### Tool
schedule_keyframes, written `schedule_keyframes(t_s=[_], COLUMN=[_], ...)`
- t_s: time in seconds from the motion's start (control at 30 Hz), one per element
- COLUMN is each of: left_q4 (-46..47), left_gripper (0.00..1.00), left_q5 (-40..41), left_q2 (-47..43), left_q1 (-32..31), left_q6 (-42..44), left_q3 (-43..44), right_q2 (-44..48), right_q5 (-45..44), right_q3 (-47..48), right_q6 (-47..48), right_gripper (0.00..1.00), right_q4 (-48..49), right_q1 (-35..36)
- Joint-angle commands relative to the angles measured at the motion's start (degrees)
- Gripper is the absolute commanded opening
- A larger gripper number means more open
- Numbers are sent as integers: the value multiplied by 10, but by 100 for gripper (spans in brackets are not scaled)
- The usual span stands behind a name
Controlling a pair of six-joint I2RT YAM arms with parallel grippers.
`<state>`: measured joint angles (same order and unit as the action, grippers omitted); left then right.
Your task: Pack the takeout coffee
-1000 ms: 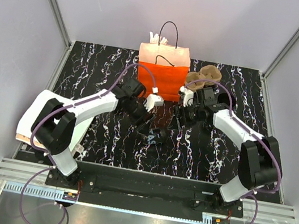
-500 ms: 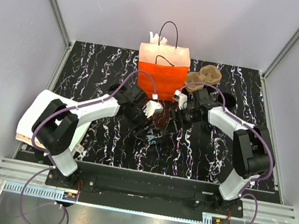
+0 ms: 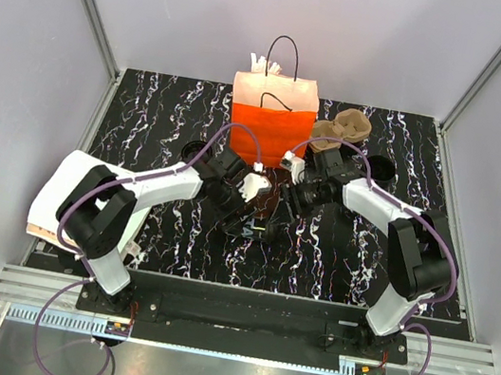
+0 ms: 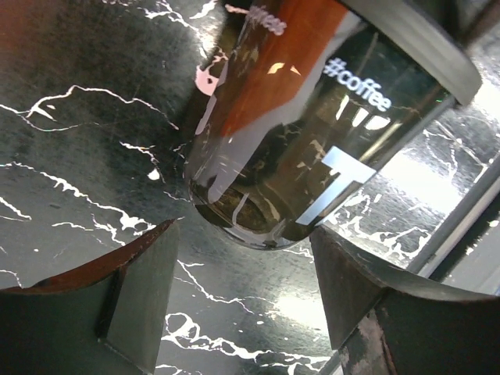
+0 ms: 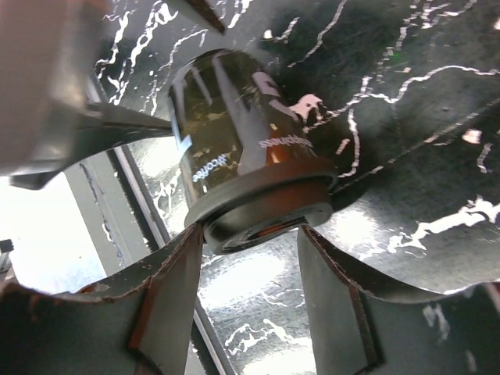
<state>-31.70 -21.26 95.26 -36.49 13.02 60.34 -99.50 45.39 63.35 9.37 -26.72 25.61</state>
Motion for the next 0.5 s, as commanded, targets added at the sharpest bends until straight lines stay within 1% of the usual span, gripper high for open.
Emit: schedule_keyframes(t_s=[0.0,0.27,0.4,0.47], left_q4=[27,37,38,38], left_gripper=[71,72,72,72], left_q5=[9,-37,-60,-69], left_q2=[13,34,39,39], left_q1=[-2,-2,11,21], left_q6=[-4,11,13,12], left_q3=[4,23,28,27], right_q2=[8,4,40,50], right_q5=[23,21,-13,-4], right_q3=[27,37,29,22], right_q6=[-5,-10,4,6], right_gripper=[57,57,60,60], right_q4=[13,13,9,7], right_q1=[15,23,16,6])
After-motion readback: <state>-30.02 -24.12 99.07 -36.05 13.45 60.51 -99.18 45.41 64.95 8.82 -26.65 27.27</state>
